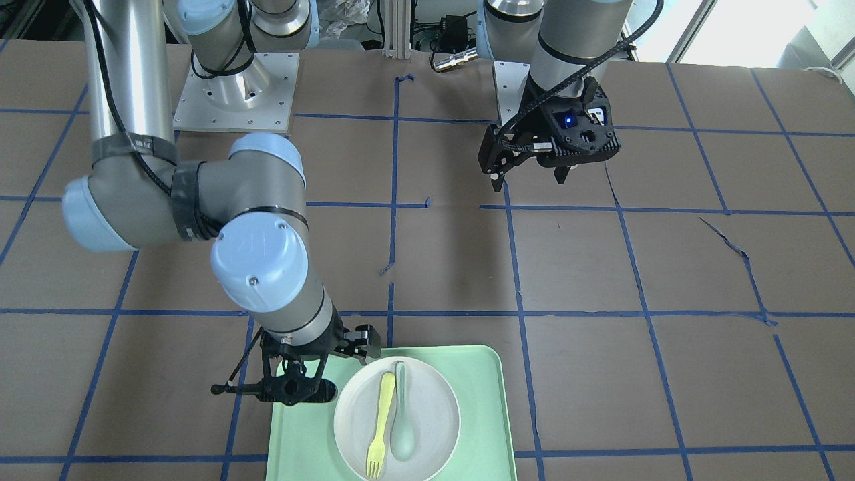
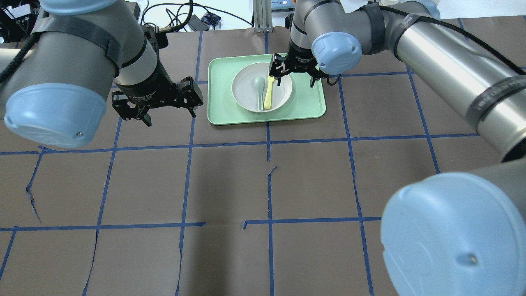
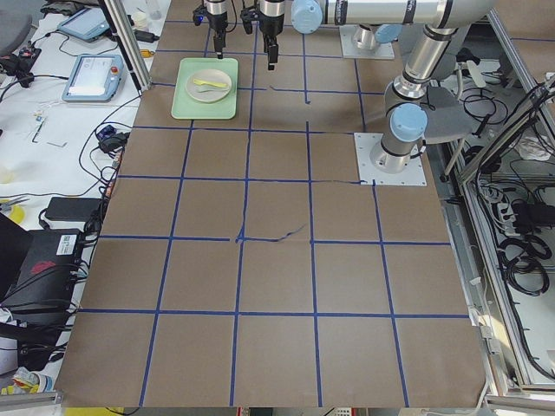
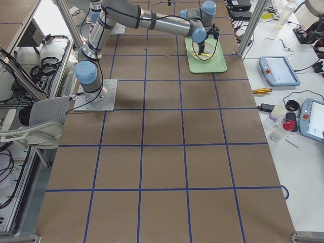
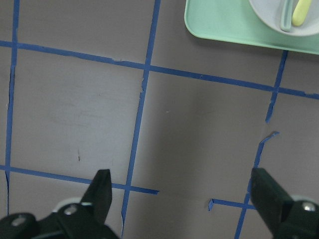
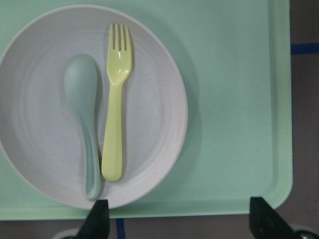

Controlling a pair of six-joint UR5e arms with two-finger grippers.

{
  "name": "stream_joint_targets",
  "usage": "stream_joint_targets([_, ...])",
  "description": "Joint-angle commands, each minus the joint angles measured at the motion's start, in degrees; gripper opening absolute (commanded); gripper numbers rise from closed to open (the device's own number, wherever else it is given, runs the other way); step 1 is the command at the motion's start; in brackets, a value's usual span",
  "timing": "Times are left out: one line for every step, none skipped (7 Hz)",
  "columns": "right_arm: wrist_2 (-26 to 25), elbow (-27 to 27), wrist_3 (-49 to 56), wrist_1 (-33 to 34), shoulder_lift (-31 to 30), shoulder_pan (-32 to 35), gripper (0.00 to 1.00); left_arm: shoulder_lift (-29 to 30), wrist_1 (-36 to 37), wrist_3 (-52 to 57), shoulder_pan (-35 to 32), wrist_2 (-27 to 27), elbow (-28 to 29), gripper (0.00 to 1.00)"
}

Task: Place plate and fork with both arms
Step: 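Move the right gripper over the plate above the yellow fork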

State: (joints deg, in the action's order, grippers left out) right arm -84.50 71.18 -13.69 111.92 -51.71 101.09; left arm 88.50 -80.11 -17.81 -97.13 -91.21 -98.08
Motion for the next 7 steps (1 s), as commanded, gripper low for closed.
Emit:
stream_joint_targets([-0.05, -4.81, -0.11, 1.36, 4.84, 1.20, 1.00, 0.18, -0.66, -0.38, -0.08, 0.07, -0.09, 1.00])
stream_joint_targets([-0.57, -4.91, -0.11, 2.50, 5.12, 2.00, 0.90, 0.01, -1.01, -0.38, -0.08, -0.02, -0.09, 1.00])
stream_joint_targets([-0.58, -5.00, -0.11, 2.86, 5.12, 3.05, 0.89, -0.08, -1.01, -0.30, -0.08, -0.02, -0.09, 1.00])
stream_joint_targets([-0.14, -4.91, -0.28, 3.65, 5.73, 3.58, 0.86, 0.10, -1.01, -0.12, 0.01, -0.02, -0.18, 1.00])
stream_joint_targets([-0.05, -4.74, -0.46, 3.74, 6.70, 3.59, 0.85, 0.18, -1.01, -0.21, 0.01, -0.02, -0.18, 1.00])
stream_joint_targets([-0.31, -4.74, -0.46, 4.09, 7.31, 3.59, 0.73, 0.27, -1.01, -0.21, 0.01, -0.02, -0.27, 1.00])
stream_joint_targets([-0.31, -4.65, -0.46, 4.09, 7.41, 3.59, 0.72, 0.27, -1.01, -0.12, 0.01, -0.11, -0.27, 1.00])
